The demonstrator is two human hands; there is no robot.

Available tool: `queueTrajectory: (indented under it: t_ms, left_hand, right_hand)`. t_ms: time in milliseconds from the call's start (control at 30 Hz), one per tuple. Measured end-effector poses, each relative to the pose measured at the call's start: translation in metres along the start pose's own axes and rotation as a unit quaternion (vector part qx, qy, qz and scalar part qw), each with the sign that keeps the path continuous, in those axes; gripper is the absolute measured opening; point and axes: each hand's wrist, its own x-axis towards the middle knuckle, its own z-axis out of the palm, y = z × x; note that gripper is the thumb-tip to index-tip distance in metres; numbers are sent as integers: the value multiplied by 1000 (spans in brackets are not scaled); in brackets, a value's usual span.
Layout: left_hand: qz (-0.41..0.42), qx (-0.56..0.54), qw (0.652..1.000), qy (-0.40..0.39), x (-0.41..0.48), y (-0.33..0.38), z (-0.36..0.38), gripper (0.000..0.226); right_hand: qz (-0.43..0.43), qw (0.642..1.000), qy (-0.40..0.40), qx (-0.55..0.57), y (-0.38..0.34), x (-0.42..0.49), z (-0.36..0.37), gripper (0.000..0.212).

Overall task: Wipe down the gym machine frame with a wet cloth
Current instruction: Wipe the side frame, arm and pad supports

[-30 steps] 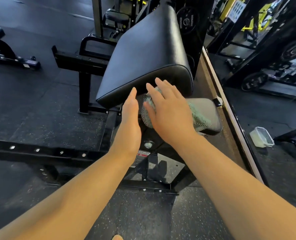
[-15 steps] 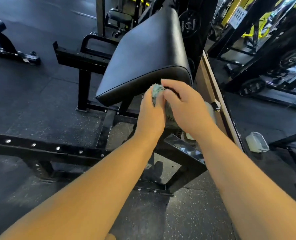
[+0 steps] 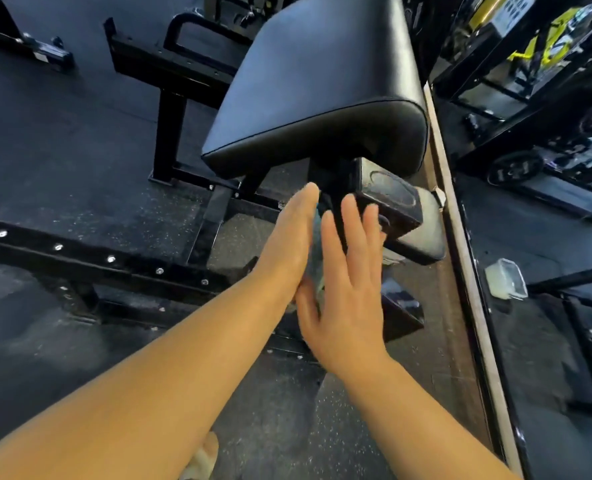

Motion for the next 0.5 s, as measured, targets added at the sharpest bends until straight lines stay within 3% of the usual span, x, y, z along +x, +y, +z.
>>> queueTrajectory:
  t_ms: [133, 300, 367, 433, 500]
  left_hand:
    - [85, 12, 996, -5, 10, -37, -19, 26]
    - [-34, 122, 987, 104, 35, -82, -63, 44]
    - [-6, 93, 990, 107, 37, -80, -62, 33]
    - [30, 68, 994, 75, 34, -77, -56, 38]
    - [84, 114, 990, 27, 26, -77, -54, 43]
  right_hand:
    - [23, 997, -22, 77, 8, -19, 18, 59]
    - [77, 988, -43, 124, 17, -42, 38, 43]
    - [147, 967, -80, 192, 12, -48, 48, 36]
    - [236, 928, -128, 259, 5, -52, 59, 36]
    - [315, 893, -132, 292, 1, -49, 66, 39]
